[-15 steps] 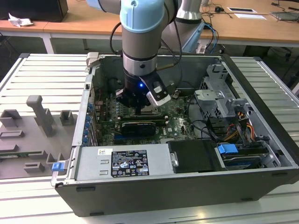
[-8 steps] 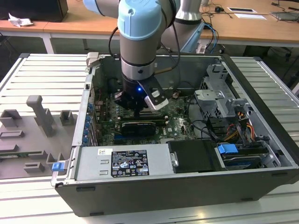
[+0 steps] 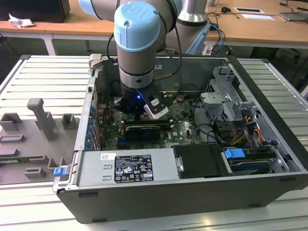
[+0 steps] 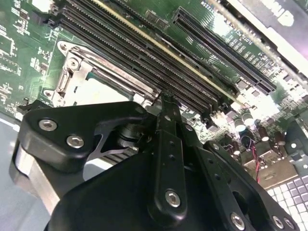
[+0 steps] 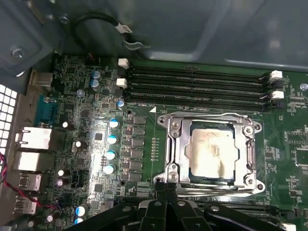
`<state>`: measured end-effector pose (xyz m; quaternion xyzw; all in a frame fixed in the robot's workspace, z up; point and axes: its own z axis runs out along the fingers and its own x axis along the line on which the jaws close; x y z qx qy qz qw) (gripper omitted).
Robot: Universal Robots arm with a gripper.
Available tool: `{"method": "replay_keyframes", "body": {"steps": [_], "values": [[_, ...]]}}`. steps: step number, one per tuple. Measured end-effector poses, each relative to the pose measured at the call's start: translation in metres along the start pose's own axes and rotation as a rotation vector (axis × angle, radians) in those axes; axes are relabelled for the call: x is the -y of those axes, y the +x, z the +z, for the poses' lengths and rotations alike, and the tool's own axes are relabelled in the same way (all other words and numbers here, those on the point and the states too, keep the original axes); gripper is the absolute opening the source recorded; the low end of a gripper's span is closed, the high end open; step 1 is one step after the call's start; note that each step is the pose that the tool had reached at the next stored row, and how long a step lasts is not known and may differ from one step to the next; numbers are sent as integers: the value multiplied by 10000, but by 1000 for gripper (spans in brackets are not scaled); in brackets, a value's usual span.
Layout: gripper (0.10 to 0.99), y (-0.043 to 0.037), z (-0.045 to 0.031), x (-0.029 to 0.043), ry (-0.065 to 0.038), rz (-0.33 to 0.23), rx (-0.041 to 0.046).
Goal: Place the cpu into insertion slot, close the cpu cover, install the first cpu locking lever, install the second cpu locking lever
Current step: 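Install the second cpu locking lever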
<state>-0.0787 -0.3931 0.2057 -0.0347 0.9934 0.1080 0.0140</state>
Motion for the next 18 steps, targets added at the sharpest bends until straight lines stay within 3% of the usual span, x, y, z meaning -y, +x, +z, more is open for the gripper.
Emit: {"method": "replay_keyframes", "body": {"steps": [4,15,18], "values": [[106,4,46,28,-230,-23,11],[106,59,82,49,-504,-146,3],[106,63,-13,28,-605,-144,12]]}}
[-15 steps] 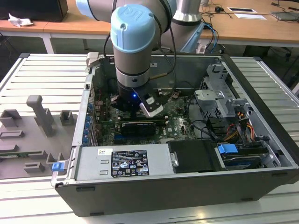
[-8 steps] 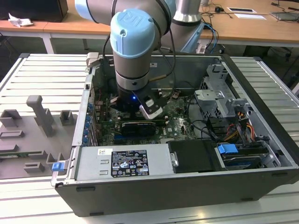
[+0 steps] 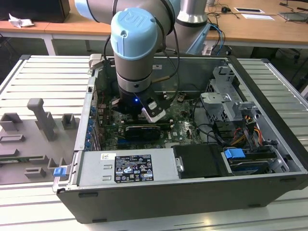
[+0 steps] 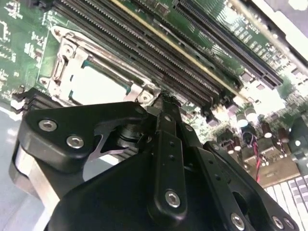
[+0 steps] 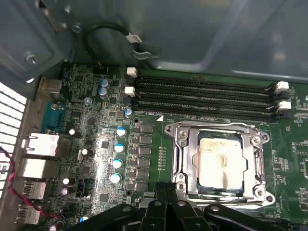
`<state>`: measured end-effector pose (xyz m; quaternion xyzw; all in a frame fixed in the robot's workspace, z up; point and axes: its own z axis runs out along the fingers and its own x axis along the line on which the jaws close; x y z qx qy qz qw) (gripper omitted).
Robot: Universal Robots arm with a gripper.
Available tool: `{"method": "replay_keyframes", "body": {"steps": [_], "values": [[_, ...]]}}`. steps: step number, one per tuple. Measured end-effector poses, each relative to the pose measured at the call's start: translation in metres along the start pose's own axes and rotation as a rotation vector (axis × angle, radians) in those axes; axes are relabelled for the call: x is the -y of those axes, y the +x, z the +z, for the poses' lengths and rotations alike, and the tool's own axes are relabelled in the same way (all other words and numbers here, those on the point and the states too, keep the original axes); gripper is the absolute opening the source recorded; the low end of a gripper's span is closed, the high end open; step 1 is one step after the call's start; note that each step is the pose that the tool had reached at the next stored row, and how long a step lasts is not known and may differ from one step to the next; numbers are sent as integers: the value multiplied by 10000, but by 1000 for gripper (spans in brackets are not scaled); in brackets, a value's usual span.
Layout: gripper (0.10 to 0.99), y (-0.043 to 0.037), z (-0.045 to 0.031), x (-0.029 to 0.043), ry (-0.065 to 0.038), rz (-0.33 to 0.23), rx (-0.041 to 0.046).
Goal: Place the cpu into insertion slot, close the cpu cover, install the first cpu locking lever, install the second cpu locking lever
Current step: 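Install the second cpu locking lever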
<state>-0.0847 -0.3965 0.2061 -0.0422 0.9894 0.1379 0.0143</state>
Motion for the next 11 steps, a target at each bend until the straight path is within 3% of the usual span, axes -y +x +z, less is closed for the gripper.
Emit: {"method": "replay_keyframes", "body": {"steps": [2,9,11], "values": [[106,3,-92,-26,-3,-2,-1],[106,-4,-282,-81,-2,2,-7],[106,-5,-282,-82,-6,1,-5]]}}
